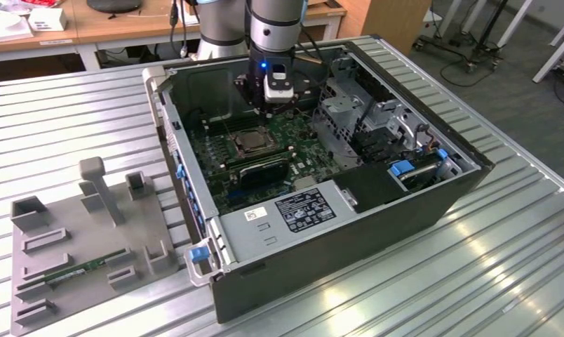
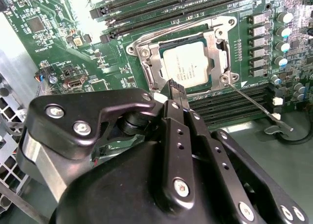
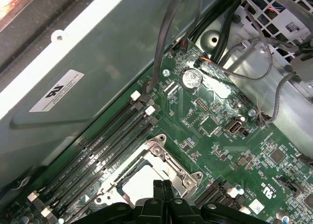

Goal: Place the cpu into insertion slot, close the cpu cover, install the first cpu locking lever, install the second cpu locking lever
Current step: 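Close the cpu cover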

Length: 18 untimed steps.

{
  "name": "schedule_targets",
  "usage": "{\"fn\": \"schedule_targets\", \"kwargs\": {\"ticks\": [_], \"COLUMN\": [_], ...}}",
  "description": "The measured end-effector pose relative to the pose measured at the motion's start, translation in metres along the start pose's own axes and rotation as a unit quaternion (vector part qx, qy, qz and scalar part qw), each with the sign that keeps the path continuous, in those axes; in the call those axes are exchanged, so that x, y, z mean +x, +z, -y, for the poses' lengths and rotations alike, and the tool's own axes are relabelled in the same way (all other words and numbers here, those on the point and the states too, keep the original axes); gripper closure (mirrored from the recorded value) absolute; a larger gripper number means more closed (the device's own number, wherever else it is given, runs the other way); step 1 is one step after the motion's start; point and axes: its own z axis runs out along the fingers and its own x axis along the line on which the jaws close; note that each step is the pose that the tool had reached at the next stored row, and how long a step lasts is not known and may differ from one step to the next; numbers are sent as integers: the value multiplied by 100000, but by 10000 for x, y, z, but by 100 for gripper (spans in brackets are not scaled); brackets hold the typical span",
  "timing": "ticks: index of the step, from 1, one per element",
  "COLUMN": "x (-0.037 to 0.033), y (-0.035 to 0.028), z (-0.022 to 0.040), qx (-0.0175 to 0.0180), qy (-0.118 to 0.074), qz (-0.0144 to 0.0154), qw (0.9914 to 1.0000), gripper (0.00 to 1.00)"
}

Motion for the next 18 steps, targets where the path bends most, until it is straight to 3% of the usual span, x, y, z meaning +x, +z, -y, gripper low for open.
{"fn": "schedule_targets", "kwargs": {"ticks": [11, 15, 18], "x": [0, 0, 0], "y": [0, 0, 0], "z": [0, 0, 0], "qx": [9, 65, 127], "qy": [-325, -2185, -4209], "qz": [-12, -69, -132], "qw": [99999, 99976, 99911], "gripper": [89, 89, 89]}}
